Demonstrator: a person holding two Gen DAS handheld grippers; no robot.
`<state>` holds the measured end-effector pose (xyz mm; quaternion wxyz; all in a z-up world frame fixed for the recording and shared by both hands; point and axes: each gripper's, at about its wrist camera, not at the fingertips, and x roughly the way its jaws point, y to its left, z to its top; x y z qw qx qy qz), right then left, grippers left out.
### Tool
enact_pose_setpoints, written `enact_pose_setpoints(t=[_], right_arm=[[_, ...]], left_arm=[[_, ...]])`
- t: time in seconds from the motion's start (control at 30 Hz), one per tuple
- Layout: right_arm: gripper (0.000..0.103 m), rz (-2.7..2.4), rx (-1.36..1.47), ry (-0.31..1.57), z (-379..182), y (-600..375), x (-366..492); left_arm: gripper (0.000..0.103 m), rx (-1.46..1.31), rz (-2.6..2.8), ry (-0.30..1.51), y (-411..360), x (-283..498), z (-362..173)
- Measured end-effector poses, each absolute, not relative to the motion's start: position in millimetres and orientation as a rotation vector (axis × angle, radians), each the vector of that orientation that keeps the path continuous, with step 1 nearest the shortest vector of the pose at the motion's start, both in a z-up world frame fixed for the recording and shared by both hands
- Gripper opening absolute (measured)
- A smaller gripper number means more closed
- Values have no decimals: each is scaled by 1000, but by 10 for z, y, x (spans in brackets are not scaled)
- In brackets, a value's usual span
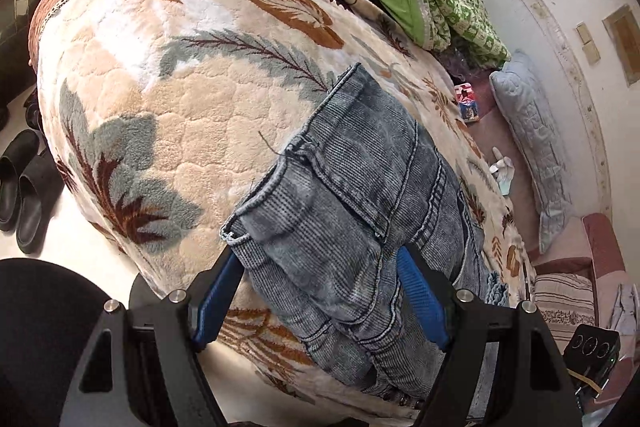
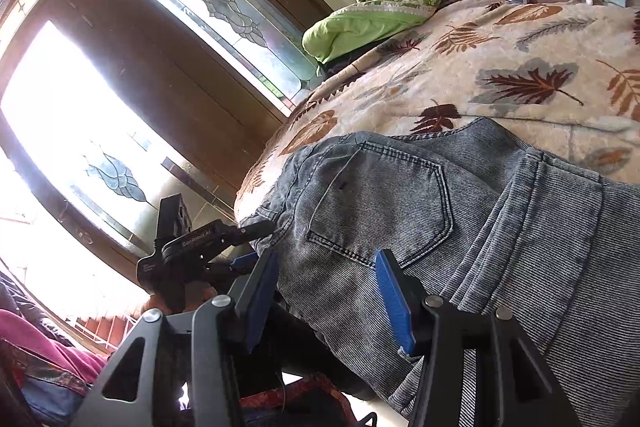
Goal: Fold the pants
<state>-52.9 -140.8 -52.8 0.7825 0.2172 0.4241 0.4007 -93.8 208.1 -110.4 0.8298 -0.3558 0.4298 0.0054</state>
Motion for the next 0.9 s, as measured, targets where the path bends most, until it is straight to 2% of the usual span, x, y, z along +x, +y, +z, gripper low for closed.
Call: enact_pose_setpoints(t=[0.43,0.67,0.9], right_arm=[[53,832,465,953,-674,-1374,-494],[53,832,460,958,-681,-1374,-506],[53,819,484,966,-714,-1402,-466]], left_arm=[[84,-756,-67,755,1979,-1054,-897],[85,-801,-79,784,2033,-894,-997],[85,-935,-111,740,2226,-976,-982]])
